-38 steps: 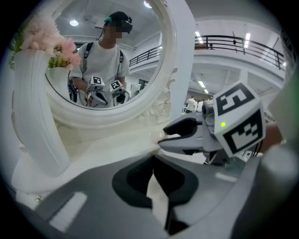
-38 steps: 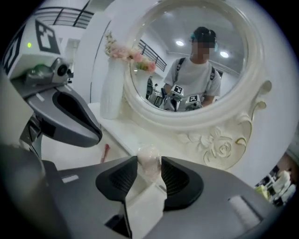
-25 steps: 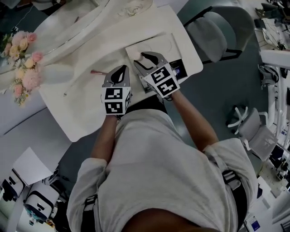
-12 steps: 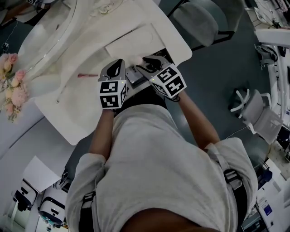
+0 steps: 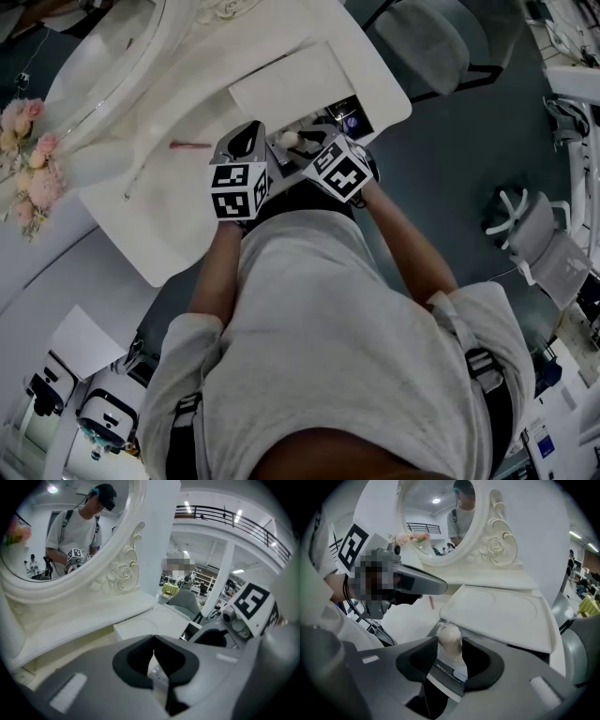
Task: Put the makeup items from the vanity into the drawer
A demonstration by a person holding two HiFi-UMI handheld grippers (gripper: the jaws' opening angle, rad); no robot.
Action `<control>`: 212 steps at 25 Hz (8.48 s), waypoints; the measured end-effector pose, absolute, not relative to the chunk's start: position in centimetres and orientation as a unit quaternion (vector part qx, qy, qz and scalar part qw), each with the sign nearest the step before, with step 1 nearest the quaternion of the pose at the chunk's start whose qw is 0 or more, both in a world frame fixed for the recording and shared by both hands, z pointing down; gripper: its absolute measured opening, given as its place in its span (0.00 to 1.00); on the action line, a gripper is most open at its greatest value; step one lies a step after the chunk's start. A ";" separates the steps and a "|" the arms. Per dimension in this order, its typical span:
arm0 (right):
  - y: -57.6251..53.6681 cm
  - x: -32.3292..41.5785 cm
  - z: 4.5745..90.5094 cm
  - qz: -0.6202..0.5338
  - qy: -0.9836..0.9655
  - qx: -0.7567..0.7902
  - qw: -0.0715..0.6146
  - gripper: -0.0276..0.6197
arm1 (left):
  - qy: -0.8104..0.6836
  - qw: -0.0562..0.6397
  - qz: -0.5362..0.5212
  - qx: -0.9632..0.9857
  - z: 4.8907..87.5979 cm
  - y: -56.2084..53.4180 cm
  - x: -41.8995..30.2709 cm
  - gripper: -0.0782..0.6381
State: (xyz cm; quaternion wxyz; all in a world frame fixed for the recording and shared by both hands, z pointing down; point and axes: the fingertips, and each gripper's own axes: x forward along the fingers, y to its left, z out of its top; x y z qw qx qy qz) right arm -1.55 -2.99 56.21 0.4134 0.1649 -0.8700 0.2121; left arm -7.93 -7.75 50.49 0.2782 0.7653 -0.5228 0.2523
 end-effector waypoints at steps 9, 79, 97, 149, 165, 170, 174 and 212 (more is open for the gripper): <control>-2.0 -2.9 58.4 0.213 -0.853 0.130 0.459 0.33 | -0.455 0.213 0.321 0.803 51.0 -7.0 -8.3 0.11; -2.2 -4.6 53.7 0.197 -0.895 0.177 0.358 0.04 | -0.309 0.015 0.636 0.707 58.9 -3.8 -22.4 0.17; -5.3 -5.1 51.0 0.181 -0.923 0.170 0.295 0.04 | -0.525 0.110 0.427 0.728 48.7 -6.6 -16.2 0.17; -8.3 17.4 53.5 0.263 -0.884 0.308 0.234 0.04 | -0.228 0.186 0.593 0.750 58.5 -4.2 9.7 0.17; -9.4 14.4 53.1 0.234 -0.900 0.278 0.241 0.04 | -0.288 0.198 0.535 0.770 58.4 -4.9 9.4 0.25; -8.9 12.6 52.6 0.212 -0.912 0.263 0.235 0.04 | -0.416 0.186 0.437 0.775 54.7 -6.2 8.0 0.13; -6.4 9.5 49.8 0.195 -0.928 0.249 0.199 0.04 | -0.513 0.184 0.352 0.761 50.6 -5.2 5.7 0.11; 13.4 6.2 30.1 -0.005 -0.967 0.247 0.057 0.04 | -0.736 0.081 0.056 0.670 30.4 15.7 0.9 0.11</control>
